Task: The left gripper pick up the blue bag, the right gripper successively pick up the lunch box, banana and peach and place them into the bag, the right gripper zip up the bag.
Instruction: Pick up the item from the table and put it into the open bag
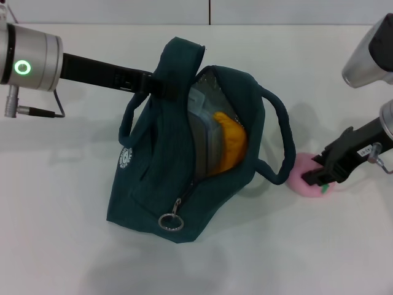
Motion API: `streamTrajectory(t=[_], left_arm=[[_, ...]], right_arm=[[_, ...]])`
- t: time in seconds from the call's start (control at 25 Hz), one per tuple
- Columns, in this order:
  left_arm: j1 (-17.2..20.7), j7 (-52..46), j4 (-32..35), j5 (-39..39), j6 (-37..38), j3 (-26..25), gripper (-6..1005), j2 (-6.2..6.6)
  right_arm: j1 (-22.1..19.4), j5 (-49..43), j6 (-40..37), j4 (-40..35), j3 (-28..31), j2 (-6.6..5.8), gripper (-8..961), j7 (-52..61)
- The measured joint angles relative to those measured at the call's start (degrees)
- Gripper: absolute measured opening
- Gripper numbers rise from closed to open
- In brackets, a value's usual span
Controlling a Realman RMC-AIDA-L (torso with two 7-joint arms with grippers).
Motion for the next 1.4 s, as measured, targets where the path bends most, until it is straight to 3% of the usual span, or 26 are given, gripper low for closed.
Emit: streamTrajectory(t=[0.2,0.4,0.64,0.84,1.0,1.16,1.32,1.4], left_arm=[[0.0,0.01,0.0,0.0,-0.02,0.0,50,-0.05],[0.0,-0.03,0.0,0.01,-0.02,0.0,50,-0.06],[0.0,-0.24,0.0,0.0,-0.03,0.0,50,-0.06],[0.0,-0.4,0.0,-0.02,-0.06,0.01,50,-0.06],[0.0,-0.42,0.0,-0.07,-0.01,0.03,50,-0.08],[0.0,-0.42,0.01,-0.1,0.0,0.02,50,-0.14],[-0.07,-0.59,0.27,-0.11,0.0,0.0,50,-0.15],[-0.29,-0.76,0.31,-0.16,0.01,0.01,50,-0.16]], right_arm=[[-0.36,-0.95,-0.11,-0.16,0.3,-0.21,414,0.02],[-0.88,-1.09,-0.25,-0.69,3.7,-0.44,265,-0.14],[-1.21,-0.47,-1.11,-0.24,9.53,-1.2,218,-1.84],[-1.44,1.1,-3.83,-0.02,18.44,-0.44,176,-5.82],[-2.68,8.51,-6.57,0.07,25.53,-0.69,156,-10.27],[-4.36,23.77,-11.35,2.83,32.66,-1.72,136,-17.15],[-4.03,38.41,-18.3,8.79,33.94,-3.15,108,-22.85],[-3.06,43.87,-20.55,12.07,33.54,-3.07,94,-26.11]])
